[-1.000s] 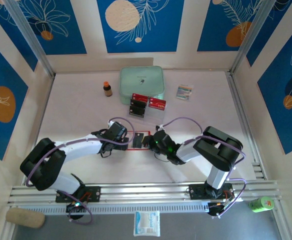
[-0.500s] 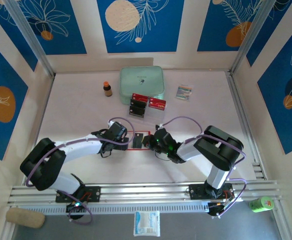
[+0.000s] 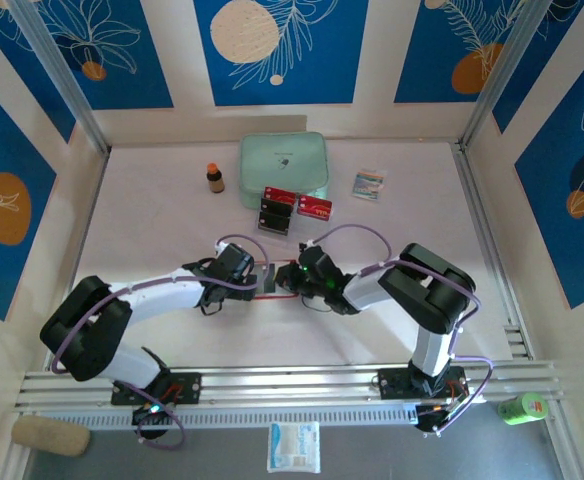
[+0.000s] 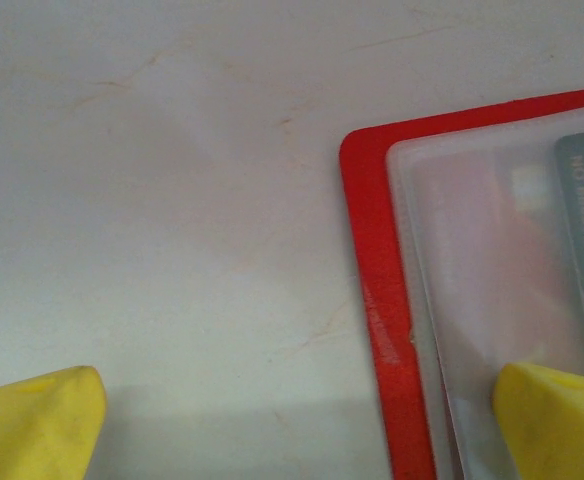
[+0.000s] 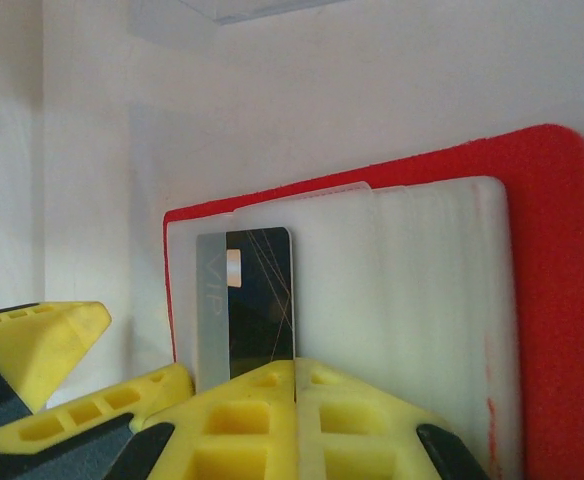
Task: Put the credit cards into the card holder
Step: Insert the credit card into the card slot.
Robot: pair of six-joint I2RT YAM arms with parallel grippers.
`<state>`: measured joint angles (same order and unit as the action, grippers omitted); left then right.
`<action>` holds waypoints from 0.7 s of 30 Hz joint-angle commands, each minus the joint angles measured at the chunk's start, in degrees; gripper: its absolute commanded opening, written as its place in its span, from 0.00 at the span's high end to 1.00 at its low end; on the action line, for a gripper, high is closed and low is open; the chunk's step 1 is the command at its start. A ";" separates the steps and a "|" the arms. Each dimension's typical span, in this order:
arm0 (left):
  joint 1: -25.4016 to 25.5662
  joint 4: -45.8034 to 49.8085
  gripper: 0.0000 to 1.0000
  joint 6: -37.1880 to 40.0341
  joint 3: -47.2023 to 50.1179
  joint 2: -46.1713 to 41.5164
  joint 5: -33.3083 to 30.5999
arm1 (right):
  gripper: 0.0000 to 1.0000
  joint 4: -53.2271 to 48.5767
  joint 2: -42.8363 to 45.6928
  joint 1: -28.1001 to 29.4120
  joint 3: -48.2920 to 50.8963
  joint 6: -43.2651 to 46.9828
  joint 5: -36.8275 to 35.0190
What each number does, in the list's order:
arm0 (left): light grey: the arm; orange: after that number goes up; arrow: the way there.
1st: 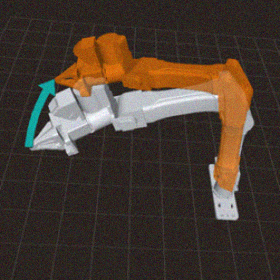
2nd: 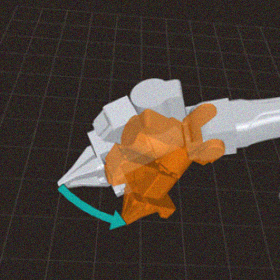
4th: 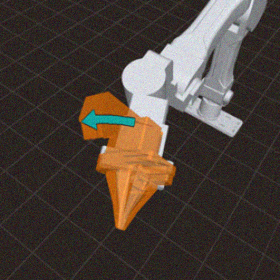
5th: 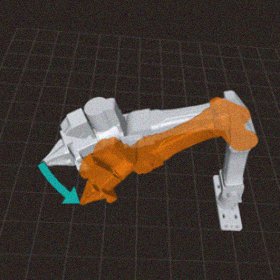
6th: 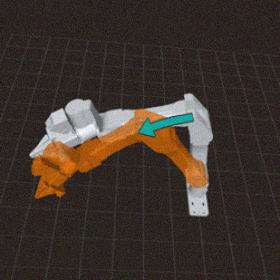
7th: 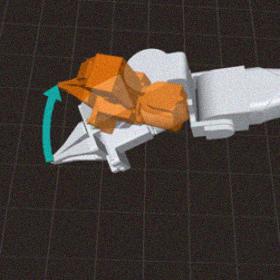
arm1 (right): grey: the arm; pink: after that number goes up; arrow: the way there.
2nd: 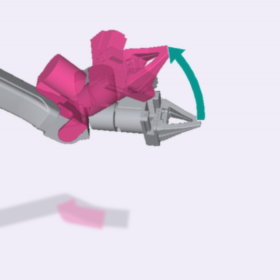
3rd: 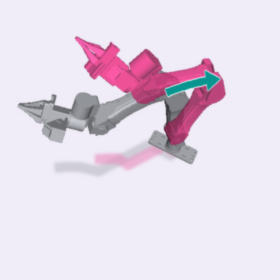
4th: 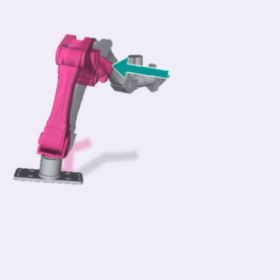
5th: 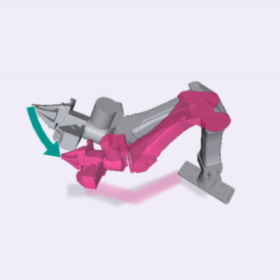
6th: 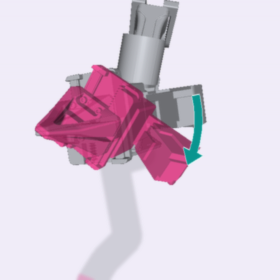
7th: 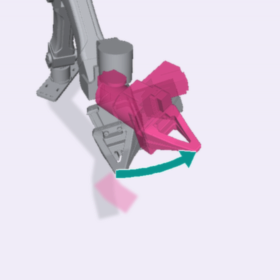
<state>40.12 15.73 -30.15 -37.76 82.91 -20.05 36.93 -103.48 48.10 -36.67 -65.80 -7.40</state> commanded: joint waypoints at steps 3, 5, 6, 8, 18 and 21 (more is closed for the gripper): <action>-0.57 1.94 0.00 -0.92 0.76 -0.48 -0.31 | 0.99 -7.53 -2.43 1.12 -4.58 3.01 4.89; -0.57 2.24 0.00 -0.95 0.26 -0.63 -0.43 | 0.87 -10.25 -1.87 0.87 -5.73 4.13 6.26; -0.65 2.40 0.00 -0.87 -0.01 -0.78 -0.47 | 0.82 -11.03 -1.53 0.71 -6.12 4.55 6.86; -1.00 2.94 0.00 -0.78 -0.88 -1.38 -0.45 | 0.75 -12.33 -0.16 0.08 -6.18 5.21 7.64; -5.53 6.11 0.00 -0.13 -2.71 -3.88 -1.00 | 0.72 -27.34 6.81 -2.30 -11.20 13.95 8.31; -7.69 6.56 0.00 -0.25 -2.58 -3.46 -0.60 | 0.78 -34.36 5.91 -2.39 -15.85 17.89 8.23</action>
<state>34.11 19.53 -30.13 -39.18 79.81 -20.43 11.62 -98.48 45.98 -48.75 -53.76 -0.38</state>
